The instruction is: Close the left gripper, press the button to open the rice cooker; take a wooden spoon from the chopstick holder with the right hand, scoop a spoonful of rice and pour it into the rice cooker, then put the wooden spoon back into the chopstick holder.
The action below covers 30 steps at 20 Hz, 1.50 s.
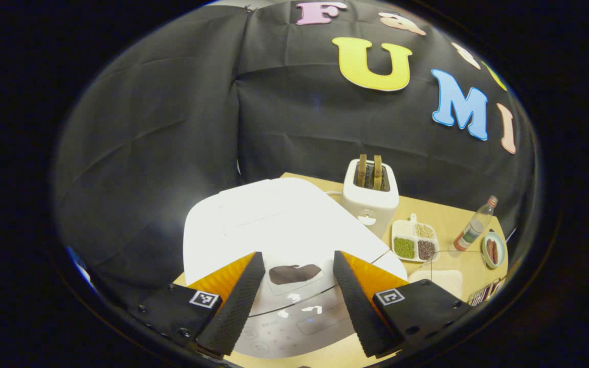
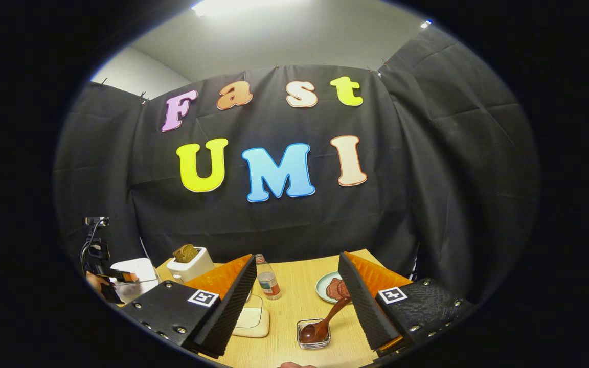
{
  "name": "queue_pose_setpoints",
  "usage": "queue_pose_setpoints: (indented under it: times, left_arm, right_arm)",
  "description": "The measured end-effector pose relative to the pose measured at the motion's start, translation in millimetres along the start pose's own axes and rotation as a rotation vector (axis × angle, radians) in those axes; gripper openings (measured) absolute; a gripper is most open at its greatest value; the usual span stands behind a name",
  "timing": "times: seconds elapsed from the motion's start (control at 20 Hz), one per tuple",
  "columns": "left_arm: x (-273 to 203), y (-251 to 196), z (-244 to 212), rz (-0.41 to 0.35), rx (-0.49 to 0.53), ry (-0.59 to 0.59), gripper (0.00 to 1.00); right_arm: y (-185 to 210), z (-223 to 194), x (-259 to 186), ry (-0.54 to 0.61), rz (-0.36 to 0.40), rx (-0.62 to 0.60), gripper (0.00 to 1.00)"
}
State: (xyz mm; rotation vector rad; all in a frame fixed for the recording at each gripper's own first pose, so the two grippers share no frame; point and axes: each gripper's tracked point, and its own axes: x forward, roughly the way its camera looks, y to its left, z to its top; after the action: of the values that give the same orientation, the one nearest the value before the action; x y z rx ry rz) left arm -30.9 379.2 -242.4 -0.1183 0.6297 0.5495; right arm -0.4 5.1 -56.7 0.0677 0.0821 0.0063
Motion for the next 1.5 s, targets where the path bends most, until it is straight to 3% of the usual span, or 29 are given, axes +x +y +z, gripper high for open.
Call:
queue_pose_setpoints:
  times: [0.2,0.25,0.3,0.4,0.6,0.75,1.25,1.5]
  left_arm:
    - [-1.4,1.2,0.6,0.012,-0.012,0.002,0.92]
    - [-1.0,1.6,0.8,0.013,-0.018,0.002,0.96]
    - [-0.2,2.4,-0.6,0.013,-0.025,0.004,0.92]
    - [-0.9,2.7,1.7,0.010,-0.026,0.002,0.96]
    - [0.4,-1.4,5.8,-0.004,0.014,-0.003,0.92]
    - [-12.0,-6.2,10.4,-0.022,-0.017,-0.020,0.96]
    - [-117.3,-48.5,84.8,-0.125,-0.025,-0.295,0.96]
    - [-203.3,-110.9,131.4,-0.253,0.016,-0.476,0.96]
  right_arm:
    - [-0.7,-2.6,-0.3,0.005,0.001,0.006,0.98]
    - [-0.5,-3.1,-1.2,0.007,0.002,0.004,0.98]
    - [0.4,-2.8,-1.4,0.008,0.005,0.003,0.98]
    - [0.4,-3.2,-1.8,0.009,0.010,0.002,0.98]
    - [0.2,0.9,-1.9,0.002,0.023,-0.003,0.98]
    - [-0.7,6.0,-2.8,-0.008,0.030,-0.006,0.98]
    - [10.2,26.8,-7.8,-0.045,0.081,-0.061,0.98]
    - [35.9,58.7,-11.5,-0.108,0.133,-0.074,0.98]
